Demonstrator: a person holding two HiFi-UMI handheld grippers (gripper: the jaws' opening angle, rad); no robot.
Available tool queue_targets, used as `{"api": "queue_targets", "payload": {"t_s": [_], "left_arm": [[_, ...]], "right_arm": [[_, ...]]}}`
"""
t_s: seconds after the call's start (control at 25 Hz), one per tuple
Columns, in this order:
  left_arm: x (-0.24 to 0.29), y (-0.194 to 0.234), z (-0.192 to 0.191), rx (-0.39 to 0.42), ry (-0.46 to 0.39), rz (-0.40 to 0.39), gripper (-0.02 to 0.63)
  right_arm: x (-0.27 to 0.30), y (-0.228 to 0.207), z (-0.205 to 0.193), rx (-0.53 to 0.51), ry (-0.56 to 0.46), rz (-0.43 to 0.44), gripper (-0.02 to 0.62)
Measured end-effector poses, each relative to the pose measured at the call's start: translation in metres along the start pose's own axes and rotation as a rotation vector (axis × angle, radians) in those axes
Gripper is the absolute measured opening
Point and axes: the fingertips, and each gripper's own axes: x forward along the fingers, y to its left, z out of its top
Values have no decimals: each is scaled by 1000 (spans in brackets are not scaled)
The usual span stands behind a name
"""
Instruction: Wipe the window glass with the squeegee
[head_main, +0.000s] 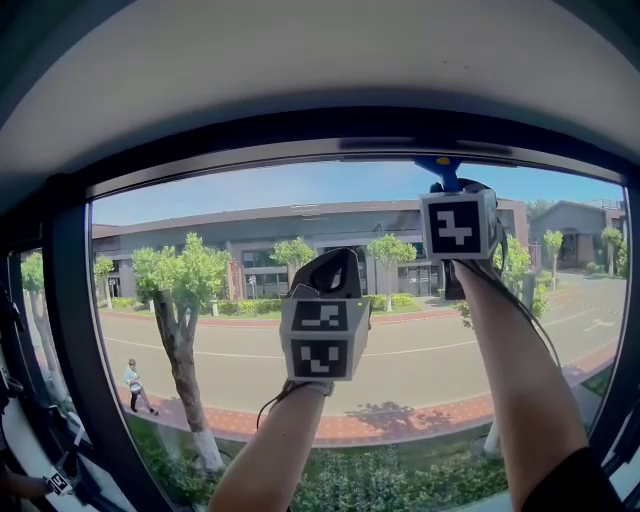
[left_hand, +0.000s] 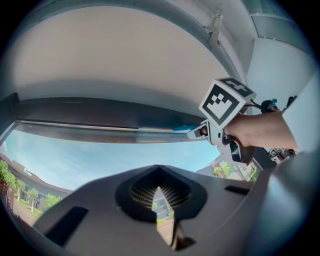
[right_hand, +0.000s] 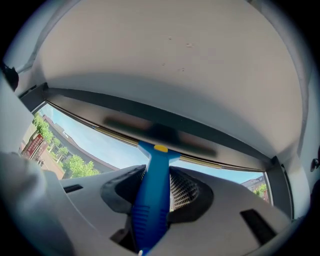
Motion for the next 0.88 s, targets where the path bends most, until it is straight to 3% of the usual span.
{"api": "queue_targets", "payload": {"t_s": [0.88], "left_arm": [[-13,-15,-37,-17,51,-12,2]], "right_arm": [[-13,7,-31,2,-1,3,140]]}}
